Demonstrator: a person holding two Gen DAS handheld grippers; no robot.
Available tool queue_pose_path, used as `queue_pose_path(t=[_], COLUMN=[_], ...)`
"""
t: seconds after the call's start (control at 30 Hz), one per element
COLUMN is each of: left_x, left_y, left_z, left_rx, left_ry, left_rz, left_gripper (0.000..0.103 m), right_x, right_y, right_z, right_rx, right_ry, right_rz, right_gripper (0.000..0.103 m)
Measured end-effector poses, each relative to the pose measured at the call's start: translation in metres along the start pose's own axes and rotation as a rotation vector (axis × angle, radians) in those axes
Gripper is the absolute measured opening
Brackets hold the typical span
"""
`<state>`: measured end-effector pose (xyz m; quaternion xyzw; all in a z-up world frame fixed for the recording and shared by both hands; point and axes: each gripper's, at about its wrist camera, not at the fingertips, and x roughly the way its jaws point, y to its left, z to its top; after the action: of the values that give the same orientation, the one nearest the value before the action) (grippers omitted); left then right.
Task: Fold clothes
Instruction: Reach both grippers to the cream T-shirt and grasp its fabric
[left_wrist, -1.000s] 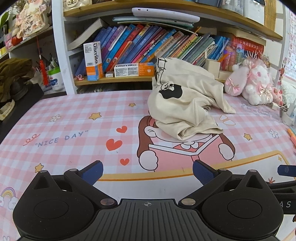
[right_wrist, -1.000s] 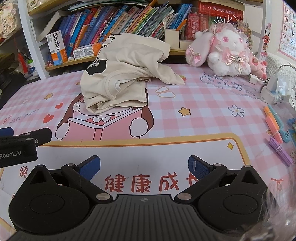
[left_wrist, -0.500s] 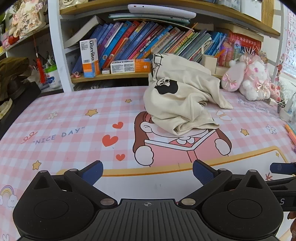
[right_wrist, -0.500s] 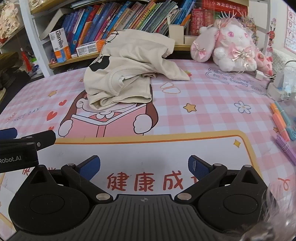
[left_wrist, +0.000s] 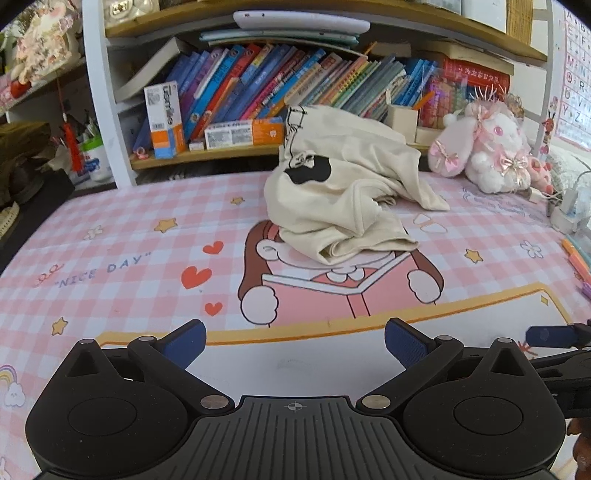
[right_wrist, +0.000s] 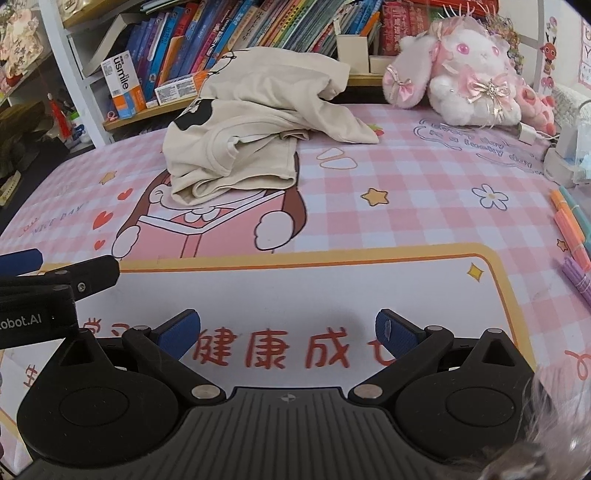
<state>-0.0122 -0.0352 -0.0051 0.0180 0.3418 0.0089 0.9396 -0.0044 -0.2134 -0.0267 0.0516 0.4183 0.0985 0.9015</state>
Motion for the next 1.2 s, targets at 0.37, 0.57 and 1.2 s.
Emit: queue_pose_path(t=[0.37,0.57,1.2], left_x=[0.015,0.029,0.144], left_y=[-0.015,-0.027,-0.072], left_z=[0.011,0.023,0.075], left_rx=[-0.008,0.053,0.368], left_ry=[0.001,-0.004,0.009], left_rz=[-0.033,-0.008,0.081], left_gripper=[0.103,0.103,0.042], right_x=[0.002,0.008,-0.005], right_y=[-0.046,-0.067,-0.073], right_z=[0.009,0.018,0.035], right_rx=[0.139,0.205,0.064], right_ry=[-0.053,-0.051,-0.068], right_rz=[0.051,0.102,0.086], right_gripper=[0.100,0.088,0.068])
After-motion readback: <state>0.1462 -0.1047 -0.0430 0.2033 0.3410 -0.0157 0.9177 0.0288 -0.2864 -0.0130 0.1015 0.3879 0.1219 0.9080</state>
